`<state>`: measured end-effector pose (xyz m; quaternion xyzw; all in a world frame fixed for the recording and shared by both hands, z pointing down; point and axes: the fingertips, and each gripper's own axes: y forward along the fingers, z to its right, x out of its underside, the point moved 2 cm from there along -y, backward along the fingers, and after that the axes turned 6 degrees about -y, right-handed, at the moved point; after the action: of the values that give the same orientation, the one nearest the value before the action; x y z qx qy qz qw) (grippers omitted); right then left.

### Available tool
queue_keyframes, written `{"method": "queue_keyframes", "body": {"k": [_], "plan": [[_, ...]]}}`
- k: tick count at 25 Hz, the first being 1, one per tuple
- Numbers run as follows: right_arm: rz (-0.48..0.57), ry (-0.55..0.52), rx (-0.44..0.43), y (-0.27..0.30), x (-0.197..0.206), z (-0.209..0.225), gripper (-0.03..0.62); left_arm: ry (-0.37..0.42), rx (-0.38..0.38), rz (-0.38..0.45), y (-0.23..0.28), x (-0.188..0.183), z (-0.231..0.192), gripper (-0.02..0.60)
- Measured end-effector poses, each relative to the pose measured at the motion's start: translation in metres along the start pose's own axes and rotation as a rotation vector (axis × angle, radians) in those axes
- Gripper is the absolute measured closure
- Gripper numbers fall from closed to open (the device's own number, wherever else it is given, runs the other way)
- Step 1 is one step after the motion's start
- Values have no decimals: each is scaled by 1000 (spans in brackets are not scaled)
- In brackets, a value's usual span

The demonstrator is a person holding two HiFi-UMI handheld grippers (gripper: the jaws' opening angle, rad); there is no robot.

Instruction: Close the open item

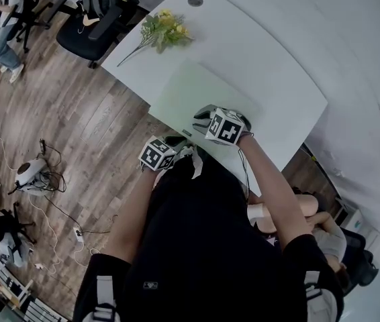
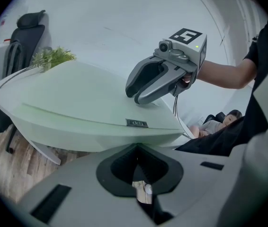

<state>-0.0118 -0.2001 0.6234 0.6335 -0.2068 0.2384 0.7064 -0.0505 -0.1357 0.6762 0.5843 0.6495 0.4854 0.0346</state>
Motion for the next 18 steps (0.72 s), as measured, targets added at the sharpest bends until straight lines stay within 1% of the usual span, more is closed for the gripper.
{"method": "queue_keyframes", "body": {"k": [5, 11, 15, 18], "plan": [[-7, 14, 18, 5, 3, -5, 511, 8, 3, -12, 0, 2, 0, 575], [-37, 11, 73, 13, 7, -7, 509, 6, -3, -38, 1, 2, -1, 575], [21, 59, 124, 14, 8, -7, 508, 17, -7, -50, 0, 3, -2, 575], [60, 75, 191, 12, 9, -3, 508, 12, -27, -20, 0, -1, -7, 575]]}}
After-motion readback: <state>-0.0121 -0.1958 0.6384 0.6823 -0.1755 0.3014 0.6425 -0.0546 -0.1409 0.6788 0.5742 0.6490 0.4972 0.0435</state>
